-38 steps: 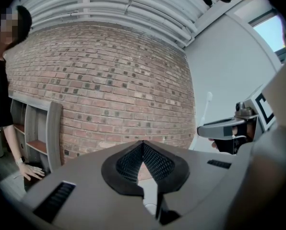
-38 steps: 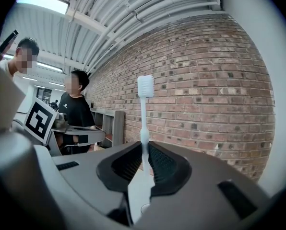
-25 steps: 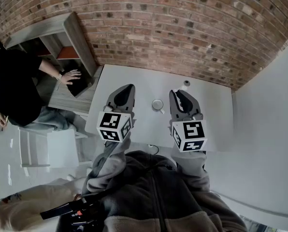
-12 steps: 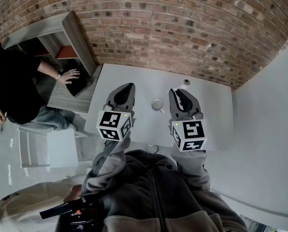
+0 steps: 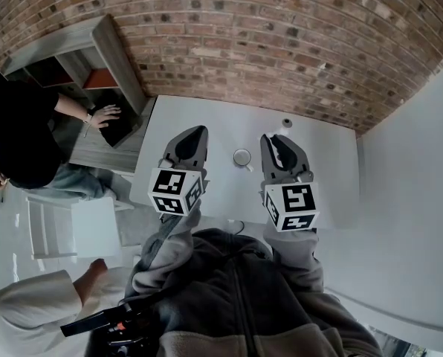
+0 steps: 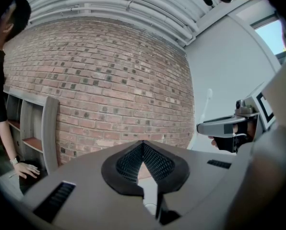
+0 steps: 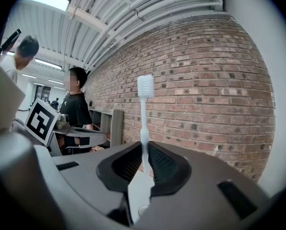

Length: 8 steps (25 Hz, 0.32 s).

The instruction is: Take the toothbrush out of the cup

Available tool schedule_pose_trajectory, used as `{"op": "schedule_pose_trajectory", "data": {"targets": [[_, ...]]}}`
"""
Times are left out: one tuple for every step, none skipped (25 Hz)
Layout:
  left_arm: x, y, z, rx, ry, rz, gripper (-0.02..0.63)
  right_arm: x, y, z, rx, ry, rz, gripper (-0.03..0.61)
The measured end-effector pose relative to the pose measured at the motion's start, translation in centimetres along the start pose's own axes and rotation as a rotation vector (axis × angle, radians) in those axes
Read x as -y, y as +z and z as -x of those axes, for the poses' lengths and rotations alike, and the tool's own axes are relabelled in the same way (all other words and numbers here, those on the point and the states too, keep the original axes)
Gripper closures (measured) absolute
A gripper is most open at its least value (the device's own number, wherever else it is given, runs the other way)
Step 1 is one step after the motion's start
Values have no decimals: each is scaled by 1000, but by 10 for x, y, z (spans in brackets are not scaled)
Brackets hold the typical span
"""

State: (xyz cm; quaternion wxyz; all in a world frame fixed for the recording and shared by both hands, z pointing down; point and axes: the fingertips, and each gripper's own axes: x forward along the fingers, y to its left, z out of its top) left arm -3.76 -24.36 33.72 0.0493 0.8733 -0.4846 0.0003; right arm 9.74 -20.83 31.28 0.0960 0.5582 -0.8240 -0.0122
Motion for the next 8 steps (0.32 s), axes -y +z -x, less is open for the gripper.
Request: {"op": "schedule_pose_trajectory", "data": {"targets": [[-1,-1,0,0,-1,0,611,-1,0,0,0,-1,0,532],[-1,-1,0,1,-2,1,611,-1,-1,-1,1,-2,1,532],[-2,-2,0,1,-3,2,611,-2,-1,-1,2,-2,2,532],[-3,-3,0,1,-3,3,611,-3,-1,-2,2,-3,3,532],[-5,-3,0,0,-4,4,611,-4,-1,-2,2,-4,3,532],[-6,-3,1,0,-4,6,611,-5,-1,-3,2,-4,4,532],[-7,-4,1,-1,-5,7,611,-6,0,-4,2,-5,4,532],[-8,-4,1,-1,-5,9,611,-7,0,-5,2,-6,4,532]]}}
